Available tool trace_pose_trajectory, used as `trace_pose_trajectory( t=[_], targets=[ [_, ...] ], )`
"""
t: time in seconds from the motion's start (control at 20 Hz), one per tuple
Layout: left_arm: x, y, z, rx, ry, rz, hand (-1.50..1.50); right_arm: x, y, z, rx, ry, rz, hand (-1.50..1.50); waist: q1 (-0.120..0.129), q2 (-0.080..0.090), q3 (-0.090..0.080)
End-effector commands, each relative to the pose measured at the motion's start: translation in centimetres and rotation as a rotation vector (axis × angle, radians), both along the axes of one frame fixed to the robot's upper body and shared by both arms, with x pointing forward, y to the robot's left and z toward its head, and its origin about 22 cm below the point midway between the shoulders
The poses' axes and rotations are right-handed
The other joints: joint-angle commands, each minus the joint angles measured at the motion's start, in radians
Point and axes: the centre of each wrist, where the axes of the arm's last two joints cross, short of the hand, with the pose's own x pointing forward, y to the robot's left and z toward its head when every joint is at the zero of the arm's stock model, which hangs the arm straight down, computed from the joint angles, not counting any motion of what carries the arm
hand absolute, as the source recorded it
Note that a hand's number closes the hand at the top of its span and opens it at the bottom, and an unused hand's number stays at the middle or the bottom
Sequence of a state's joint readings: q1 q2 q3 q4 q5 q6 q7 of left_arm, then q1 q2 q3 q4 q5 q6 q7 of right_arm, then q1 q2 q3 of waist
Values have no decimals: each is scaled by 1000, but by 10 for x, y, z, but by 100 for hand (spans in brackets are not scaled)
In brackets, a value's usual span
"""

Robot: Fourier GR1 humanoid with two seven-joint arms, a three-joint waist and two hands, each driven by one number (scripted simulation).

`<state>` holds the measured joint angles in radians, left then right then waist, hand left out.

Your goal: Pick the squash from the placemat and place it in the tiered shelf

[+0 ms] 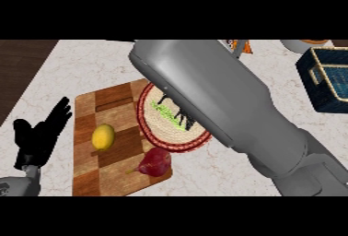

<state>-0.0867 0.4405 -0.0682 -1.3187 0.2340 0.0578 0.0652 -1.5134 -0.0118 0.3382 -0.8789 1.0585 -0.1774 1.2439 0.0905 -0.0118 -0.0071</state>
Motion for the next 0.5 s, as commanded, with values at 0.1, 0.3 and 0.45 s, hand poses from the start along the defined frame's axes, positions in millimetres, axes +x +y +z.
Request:
trace_pose_trajectory(
  t=[0.1,0.3,0.45],
  targets=[
    [0,-2,4,-6,-14,11,0,4,13,32,62,85,-262,150,-18,2,1],
    [-7,1,-1,-4,-5,11,0,6,19,41,8,99,-300,150,-5,7,1],
    [-1,-4,3,-7,-16,17,0,14,16,44,35,94,-326,150,-17,10,2]
  ],
)
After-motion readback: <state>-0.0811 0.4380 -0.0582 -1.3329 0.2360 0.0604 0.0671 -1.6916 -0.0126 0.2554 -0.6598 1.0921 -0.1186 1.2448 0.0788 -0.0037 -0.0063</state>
